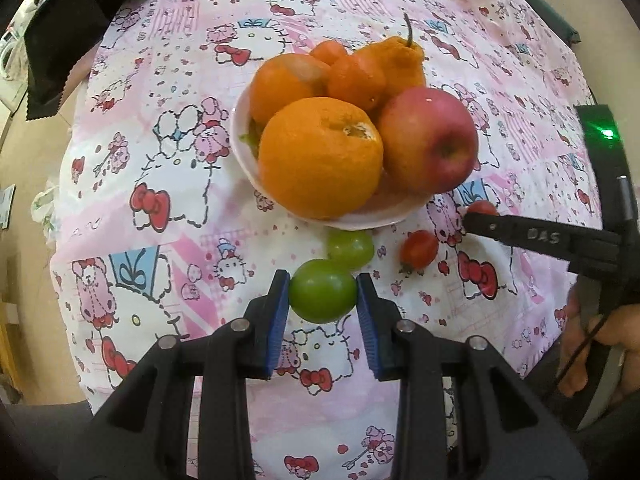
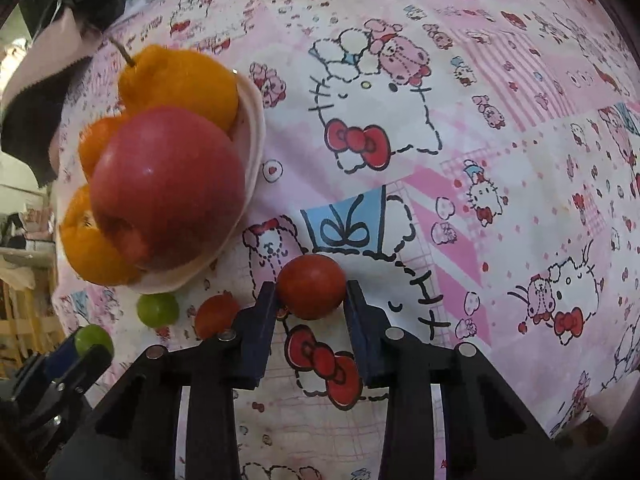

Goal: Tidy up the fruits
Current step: 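Grasp a lime with the left tool while the right tool grasps a cherry tomato, then carry the lime and cherry tomato over the plate with both tools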

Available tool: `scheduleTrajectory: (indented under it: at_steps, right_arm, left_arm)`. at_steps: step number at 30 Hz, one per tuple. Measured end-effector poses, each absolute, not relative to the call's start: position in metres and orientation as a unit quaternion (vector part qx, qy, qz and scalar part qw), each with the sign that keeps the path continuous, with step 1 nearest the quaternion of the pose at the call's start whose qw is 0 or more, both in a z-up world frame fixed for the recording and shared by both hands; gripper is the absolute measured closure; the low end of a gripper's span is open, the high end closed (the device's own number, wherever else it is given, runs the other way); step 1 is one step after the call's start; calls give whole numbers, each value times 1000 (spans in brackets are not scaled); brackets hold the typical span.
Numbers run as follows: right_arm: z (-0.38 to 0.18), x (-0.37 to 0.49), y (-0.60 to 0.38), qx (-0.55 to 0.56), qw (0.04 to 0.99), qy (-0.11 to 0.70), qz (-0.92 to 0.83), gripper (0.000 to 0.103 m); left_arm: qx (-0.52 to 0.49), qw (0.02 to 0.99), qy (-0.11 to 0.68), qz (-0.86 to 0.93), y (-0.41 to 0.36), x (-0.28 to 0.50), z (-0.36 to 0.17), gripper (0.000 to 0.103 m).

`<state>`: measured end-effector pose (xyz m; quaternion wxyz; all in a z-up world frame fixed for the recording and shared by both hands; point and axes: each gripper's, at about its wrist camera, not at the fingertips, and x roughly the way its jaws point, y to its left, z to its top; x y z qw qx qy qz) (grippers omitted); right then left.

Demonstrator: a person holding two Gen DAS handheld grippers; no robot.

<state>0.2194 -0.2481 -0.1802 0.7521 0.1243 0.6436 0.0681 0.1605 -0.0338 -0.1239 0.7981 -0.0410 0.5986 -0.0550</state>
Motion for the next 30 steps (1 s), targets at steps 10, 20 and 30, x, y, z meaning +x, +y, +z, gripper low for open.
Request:
scheduleTrajectory:
  at_steps: [10,20,30]
  right_arm:
    - [-140,197,-278,175,780,594,91,67]
    - [-78,181,-293,237,832,482,135,67]
    - [-43,180,-280,280,838,423,203,67]
  left_arm:
    - [-63,823,563,-25,-13,160,-112,74]
    - [-56,854,517,-30,-7,149,-88,74]
    - [-136,862,488,-1,42,163,-48,74]
